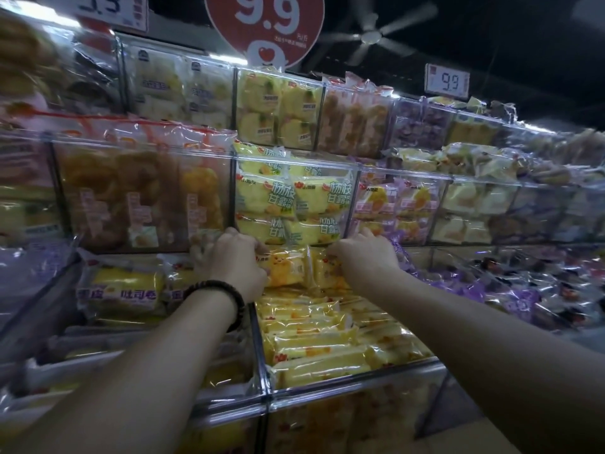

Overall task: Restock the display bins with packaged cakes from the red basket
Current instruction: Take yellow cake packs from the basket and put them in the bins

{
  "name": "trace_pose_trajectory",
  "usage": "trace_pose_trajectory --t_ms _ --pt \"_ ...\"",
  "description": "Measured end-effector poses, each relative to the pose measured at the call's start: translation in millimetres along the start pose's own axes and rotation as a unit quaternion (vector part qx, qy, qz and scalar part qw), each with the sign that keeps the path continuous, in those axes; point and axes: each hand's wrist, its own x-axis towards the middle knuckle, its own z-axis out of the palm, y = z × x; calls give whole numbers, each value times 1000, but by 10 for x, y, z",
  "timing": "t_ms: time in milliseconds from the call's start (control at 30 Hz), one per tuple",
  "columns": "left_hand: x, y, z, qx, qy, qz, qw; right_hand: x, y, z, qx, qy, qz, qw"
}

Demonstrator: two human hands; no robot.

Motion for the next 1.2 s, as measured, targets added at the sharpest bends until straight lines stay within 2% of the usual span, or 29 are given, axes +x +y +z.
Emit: trace_pose_trajectory --t_ms 100,233,400,500,700,800,900,967,1067,1133,1200 --pt "-8 20 8 -5 5 -3 1000 10 -44 48 14 8 2 1000" --pt "-11 22 42 -65 -6 35 997 -19 -16 88 118 -3 13 993" --pt "-12 49 63 -36 -31 54 997 -155 143 49 195 -9 27 980" --pt "-33 65 54 -50 -35 55 997 -374 218 -74 208 16 2 978" --pt "-150 118 -148 -54 52 60 995 -923 364 -315 266 69 -35 961" --pt "-360 280 -414 -94 46 124 987 -1293 403 -452 304 81 -44 948" --pt "-982 502 -691 -164 40 227 959 -1746 358 -546 349 90 -65 931" --pt "-1541 556 -773 -199 -8 264 944 -2061 280 -515 403 80 -74 909" --pt "-2246 432 -627 -214 -134 276 927 -2491 145 -307 477 66 -75 873" --pt "-2576 275 -400 -184 -249 256 916 -2756 26 -63 503 21 -68 861" --pt "-2812 82 -100 -132 -354 230 897 -2989 -125 265 519 -57 -40 852"
